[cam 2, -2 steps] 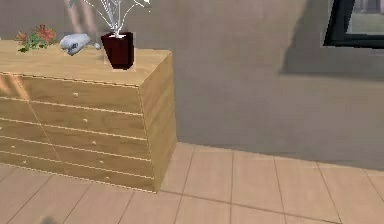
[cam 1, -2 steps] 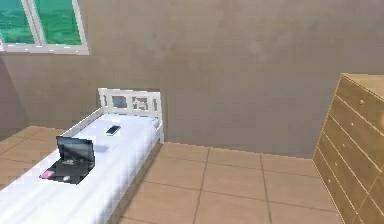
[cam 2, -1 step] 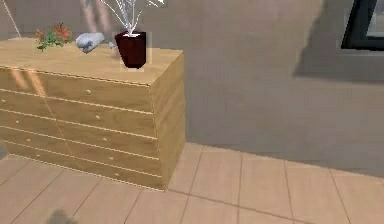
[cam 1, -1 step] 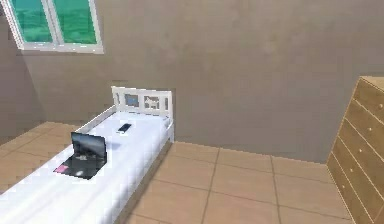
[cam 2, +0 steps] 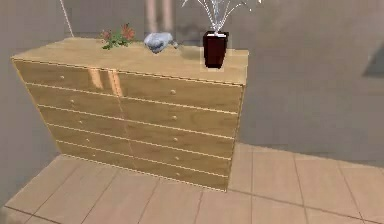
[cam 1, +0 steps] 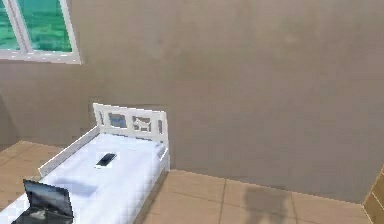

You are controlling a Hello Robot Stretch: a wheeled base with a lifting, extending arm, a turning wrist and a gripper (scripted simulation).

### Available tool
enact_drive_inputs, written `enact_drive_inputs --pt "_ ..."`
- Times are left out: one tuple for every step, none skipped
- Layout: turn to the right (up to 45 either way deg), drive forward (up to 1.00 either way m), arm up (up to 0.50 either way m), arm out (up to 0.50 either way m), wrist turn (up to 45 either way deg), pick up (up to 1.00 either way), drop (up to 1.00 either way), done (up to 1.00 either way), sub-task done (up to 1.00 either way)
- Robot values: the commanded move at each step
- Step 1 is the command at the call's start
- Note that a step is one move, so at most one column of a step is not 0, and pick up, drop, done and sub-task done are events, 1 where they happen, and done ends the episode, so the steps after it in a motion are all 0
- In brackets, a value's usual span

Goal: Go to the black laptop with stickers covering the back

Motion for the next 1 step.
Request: enact_drive_inputs --pt "-45.0 0.0 0.0 0.0 0.0 0.0 0.0 0.0 0.0"
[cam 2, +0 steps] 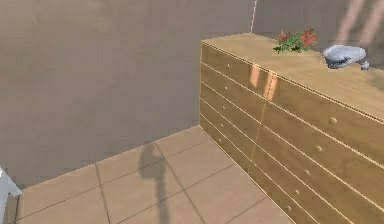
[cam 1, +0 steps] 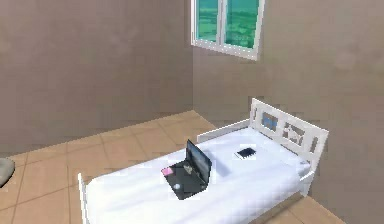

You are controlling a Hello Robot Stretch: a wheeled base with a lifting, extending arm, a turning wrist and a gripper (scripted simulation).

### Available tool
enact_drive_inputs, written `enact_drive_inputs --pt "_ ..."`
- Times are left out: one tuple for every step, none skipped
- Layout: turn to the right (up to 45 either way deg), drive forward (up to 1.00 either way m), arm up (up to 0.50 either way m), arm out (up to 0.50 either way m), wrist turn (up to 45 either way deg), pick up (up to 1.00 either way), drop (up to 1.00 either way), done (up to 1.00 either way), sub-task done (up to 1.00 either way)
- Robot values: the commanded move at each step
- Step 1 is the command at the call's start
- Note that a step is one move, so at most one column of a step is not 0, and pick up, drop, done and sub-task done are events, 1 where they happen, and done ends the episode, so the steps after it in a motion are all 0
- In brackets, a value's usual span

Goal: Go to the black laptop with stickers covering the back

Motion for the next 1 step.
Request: enact_drive_inputs --pt "0.0 0.0 0.0 0.0 0.0 0.0 0.0 1.0 0.0"
